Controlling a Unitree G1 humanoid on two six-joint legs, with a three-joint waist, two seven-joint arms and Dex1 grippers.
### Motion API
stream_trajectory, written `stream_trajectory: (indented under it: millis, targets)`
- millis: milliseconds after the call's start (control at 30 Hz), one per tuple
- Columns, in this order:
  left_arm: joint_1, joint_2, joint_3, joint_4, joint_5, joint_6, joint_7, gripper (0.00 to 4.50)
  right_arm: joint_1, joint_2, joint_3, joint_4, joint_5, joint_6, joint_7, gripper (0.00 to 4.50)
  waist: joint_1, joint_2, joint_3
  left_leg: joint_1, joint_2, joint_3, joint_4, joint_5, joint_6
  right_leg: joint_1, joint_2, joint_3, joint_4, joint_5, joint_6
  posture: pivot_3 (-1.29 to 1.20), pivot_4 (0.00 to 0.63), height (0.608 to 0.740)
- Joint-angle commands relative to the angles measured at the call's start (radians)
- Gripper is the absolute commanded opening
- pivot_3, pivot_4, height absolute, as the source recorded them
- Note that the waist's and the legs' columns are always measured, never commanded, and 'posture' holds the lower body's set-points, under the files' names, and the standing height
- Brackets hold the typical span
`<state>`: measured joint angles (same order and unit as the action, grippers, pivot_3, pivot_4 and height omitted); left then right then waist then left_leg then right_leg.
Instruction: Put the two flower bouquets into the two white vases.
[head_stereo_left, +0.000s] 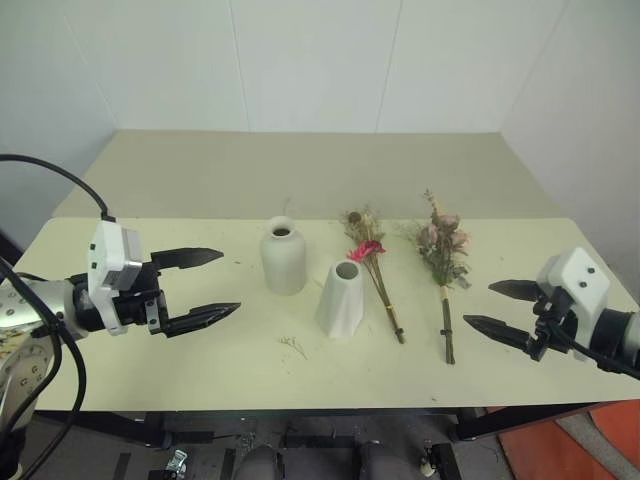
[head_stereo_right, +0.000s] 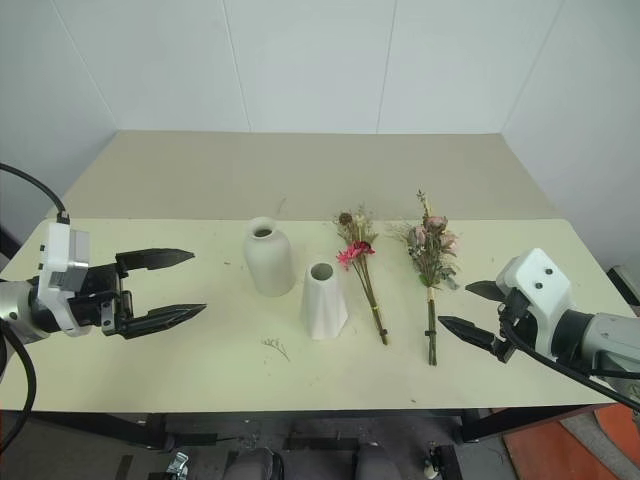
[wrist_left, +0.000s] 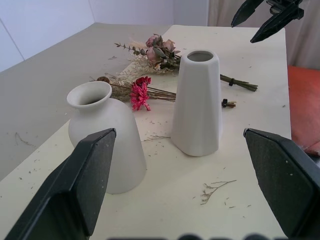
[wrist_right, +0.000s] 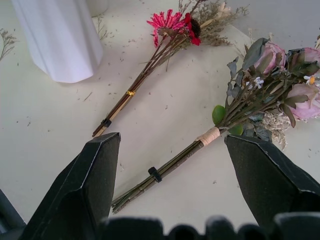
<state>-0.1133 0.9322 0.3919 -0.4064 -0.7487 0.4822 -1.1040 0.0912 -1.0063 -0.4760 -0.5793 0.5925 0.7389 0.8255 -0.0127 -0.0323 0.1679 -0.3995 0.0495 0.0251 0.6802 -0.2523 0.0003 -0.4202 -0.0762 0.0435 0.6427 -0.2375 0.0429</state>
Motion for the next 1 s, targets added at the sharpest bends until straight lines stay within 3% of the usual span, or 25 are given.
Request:
stream_trajectory:
  millis: [33, 500, 667, 800, 1000]
  targets:
    - [-0.014, -0.003, 0.019, -0.017, -0.012, -0.018, 0.002, 4.46, -0.013, -0.003, -0.031, -0.016, 0.002, -0.004, -0.004, 3.97, 0.000, 0.000, 0.000, 0.000, 0.000, 0.000, 0.000, 0.000, 0.000, 0.000, 0.000, 0.000, 0.000, 0.000, 0.000, 0.00, 0.150, 0.740]
    - [-0.023, -0.004, 0.017, -0.013, -0.013, -0.017, 0.001, 4.46, -0.087, -0.005, 0.042, -0.020, 0.026, 0.099, -0.078, 3.97, -0.002, 0.000, 0.000, 0.000, 0.000, 0.000, 0.000, 0.000, 0.000, 0.000, 0.000, 0.000, 0.000, 0.000, 0.000, 0.00, 0.150, 0.740]
    - [-0.035, -0.005, 0.017, -0.011, -0.015, -0.015, 0.005, 4.46, -0.330, 0.046, 0.128, 0.050, 0.124, 0.427, -0.246, 3.97, -0.007, 0.000, 0.000, 0.000, 0.000, 0.000, 0.000, 0.000, 0.000, 0.000, 0.000, 0.001, 0.001, 0.000, 0.000, 0.00, 0.150, 0.740]
    - [-0.032, -0.010, 0.027, -0.017, -0.017, -0.012, 0.013, 4.46, -0.576, 0.172, 0.155, 0.175, 0.126, 0.732, -0.389, 3.97, -0.004, 0.000, 0.000, 0.000, 0.000, 0.000, 0.000, 0.000, 0.000, -0.001, 0.001, 0.001, 0.001, 0.000, -0.001, 0.00, 0.150, 0.740]
    - [-0.024, -0.013, 0.039, -0.027, -0.022, -0.009, 0.021, 4.46, -0.728, 0.228, 0.247, 0.334, 0.069, 0.875, -0.494, 3.97, 0.003, 0.000, 0.000, -0.004, 0.000, 0.000, -0.001, 0.000, 0.000, -0.004, 0.000, 0.000, -0.001, 0.000, -0.001, 0.00, 0.150, 0.740]
